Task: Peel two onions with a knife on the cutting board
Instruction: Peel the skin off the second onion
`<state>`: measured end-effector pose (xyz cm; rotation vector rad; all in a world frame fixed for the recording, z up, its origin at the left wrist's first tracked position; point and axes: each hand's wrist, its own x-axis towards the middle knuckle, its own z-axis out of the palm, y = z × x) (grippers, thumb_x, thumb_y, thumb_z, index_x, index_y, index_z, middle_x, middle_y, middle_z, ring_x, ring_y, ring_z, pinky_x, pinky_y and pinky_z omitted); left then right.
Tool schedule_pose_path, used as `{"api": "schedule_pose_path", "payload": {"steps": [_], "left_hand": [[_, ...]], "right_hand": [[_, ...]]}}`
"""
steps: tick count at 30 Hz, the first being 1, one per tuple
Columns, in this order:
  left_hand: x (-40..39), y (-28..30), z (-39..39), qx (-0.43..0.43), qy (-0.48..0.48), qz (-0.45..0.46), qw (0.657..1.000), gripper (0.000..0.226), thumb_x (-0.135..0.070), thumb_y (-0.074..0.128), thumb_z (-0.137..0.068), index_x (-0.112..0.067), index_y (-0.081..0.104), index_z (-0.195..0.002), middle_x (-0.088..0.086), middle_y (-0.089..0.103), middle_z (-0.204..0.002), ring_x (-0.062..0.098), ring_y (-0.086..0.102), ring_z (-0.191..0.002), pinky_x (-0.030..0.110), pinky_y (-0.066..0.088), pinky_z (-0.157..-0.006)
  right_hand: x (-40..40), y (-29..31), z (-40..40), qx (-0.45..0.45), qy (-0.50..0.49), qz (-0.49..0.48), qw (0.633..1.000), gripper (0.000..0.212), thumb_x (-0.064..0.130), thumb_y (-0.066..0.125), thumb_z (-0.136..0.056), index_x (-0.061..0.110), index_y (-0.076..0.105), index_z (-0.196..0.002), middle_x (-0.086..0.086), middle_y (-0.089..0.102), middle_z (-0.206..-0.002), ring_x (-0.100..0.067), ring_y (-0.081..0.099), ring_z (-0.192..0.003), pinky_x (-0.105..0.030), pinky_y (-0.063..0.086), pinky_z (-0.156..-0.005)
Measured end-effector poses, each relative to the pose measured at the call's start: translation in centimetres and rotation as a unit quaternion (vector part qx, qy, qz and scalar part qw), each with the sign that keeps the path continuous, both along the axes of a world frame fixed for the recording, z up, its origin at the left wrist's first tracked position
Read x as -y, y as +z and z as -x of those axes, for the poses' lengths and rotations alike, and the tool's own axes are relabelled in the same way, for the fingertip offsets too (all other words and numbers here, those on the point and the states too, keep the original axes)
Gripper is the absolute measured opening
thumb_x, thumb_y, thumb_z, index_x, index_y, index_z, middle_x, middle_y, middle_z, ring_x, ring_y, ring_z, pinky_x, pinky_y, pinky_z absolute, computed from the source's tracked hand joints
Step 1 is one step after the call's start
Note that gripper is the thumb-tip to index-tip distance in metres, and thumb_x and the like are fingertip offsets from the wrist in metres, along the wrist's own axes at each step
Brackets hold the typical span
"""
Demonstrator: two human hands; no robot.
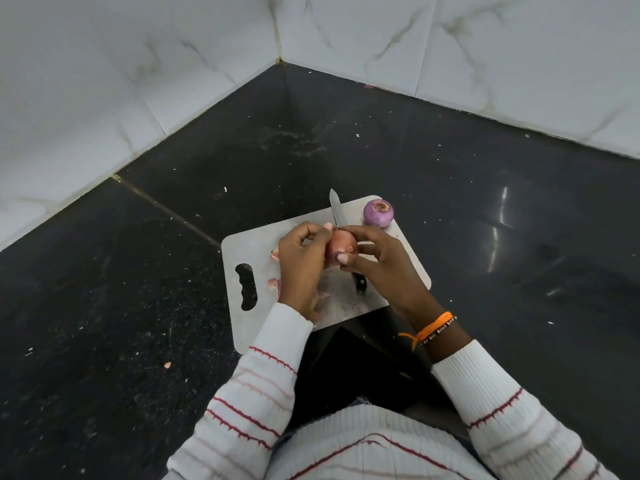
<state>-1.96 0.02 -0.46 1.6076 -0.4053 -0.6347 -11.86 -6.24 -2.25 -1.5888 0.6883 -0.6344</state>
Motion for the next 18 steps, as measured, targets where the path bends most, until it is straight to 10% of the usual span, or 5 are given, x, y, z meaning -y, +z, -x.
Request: {"api": "schedule_pose_path", "payload": {"steps": [7, 13, 18], "left_hand": [[-0.5, 0.1, -0.1, -0.061, -0.014, 0.001, 0.998, 0.022, -0.024, 0.055, -0.095, -0.009, 0.064, -0.083, 0.012, 0.067, -0.094, 0.019, 0.065, -0.086, 0.017, 0.05, -0.056], [-0.9, 0.2, -0.2, -0.18, -0.12, 0.069, 0.974, 0.018, -0.02, 0.057, -0.093, -0.013, 0.065, -0.108, 0.011, 0.066, -0.114, 0.023, 0.067, -0.103, 0.031, 0.058, -0.08], [-1.2, -0.1, -0.2, -0.194, -0.114, 0.08, 0.971, 0.027, -0.016, 0.065, -0.084, -0.009, 0.065, -0.11, 0.011, 0.069, -0.112, 0.021, 0.068, -0.101, 0.027, 0.057, -0.081]], "right_hand": [[0.6, 0.6, 0.9, 0.021, 0.025, -0.035, 0.999, 0.039, 0.008, 0.069, -0.081, 0.027, 0.056, -0.112, 0.008, 0.059, -0.113, -0.02, 0.059, -0.108, -0.044, 0.052, -0.092], [0.4, 0.8, 0.8, 0.072, -0.064, -0.073, 0.993, 0.021, 0.008, 0.065, -0.084, 0.018, 0.058, -0.101, -0.005, 0.067, -0.102, -0.022, 0.067, -0.094, -0.033, 0.058, -0.075], [0.9, 0.6, 0.9, 0.034, -0.152, 0.068, 0.985, 0.012, 0.006, 0.066, -0.084, 0.016, 0.07, -0.089, 0.0, 0.071, -0.085, -0.016, 0.069, -0.083, -0.036, 0.059, -0.07]]}}
